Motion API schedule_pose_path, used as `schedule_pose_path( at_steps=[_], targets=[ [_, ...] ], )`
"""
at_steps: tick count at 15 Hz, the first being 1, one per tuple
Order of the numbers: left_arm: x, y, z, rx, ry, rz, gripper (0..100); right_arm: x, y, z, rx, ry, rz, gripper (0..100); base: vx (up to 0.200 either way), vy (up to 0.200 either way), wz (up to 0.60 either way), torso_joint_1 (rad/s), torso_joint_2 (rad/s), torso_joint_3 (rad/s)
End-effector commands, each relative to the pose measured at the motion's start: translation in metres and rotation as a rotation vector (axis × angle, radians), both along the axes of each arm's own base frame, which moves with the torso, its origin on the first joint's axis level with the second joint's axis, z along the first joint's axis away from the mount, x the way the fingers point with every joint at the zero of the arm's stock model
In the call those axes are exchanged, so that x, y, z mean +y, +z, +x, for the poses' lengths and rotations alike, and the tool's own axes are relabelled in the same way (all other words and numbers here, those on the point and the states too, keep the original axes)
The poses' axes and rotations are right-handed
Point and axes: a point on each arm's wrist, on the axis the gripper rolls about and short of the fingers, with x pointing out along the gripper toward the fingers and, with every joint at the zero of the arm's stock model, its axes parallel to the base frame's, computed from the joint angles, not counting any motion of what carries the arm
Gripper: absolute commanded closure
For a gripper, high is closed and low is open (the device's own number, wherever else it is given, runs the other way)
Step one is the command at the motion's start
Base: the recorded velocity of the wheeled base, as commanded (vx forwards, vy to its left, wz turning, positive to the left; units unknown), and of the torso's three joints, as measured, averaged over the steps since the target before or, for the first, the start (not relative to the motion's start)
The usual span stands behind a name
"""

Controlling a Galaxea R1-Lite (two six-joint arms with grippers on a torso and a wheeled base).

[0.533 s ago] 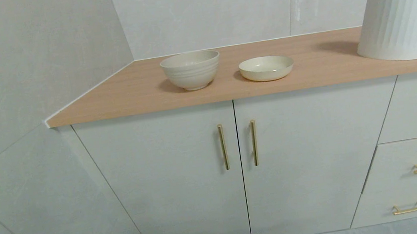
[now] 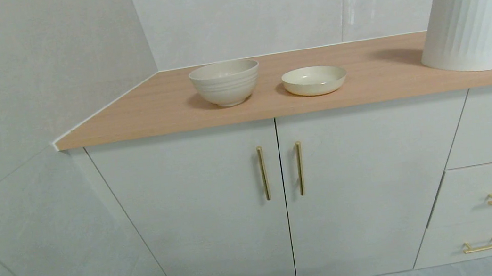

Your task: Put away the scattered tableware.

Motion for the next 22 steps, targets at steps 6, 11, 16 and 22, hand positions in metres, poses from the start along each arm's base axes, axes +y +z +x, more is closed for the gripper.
schedule_pose_path(
  at_steps=[6, 11, 16, 22],
  targets=[
    [0.000, 0.000, 0.000, 0.000, 0.000, 0.000, 0, 0.037, 0.110, 0.152, 0.125, 0.302, 0.004, 0, 0.000, 0.000, 0.00, 0.000, 0.00, 0.000],
    [0.000, 0.000, 0.000, 0.000, 0.000, 0.000, 0, 0.110, 0.091, 0.203, 0.319, 0.561, 0.005, 0, 0.000, 0.000, 0.00, 0.000, 0.00, 0.000],
    [0.000, 0.000, 0.000, 0.000, 0.000, 0.000, 0, 0.152, 0.080, 0.247, 0.422, 0.702, 0.046, 0, 0.000, 0.000, 0.00, 0.000, 0.00, 0.000],
    [0.000, 0.000, 0.000, 0.000, 0.000, 0.000, 0, 0.179, 0.057, 0.286, 0.567, 0.662, 0.192, 0, 0.000, 0.000, 0.00, 0.000, 0.00, 0.000]
  ],
)
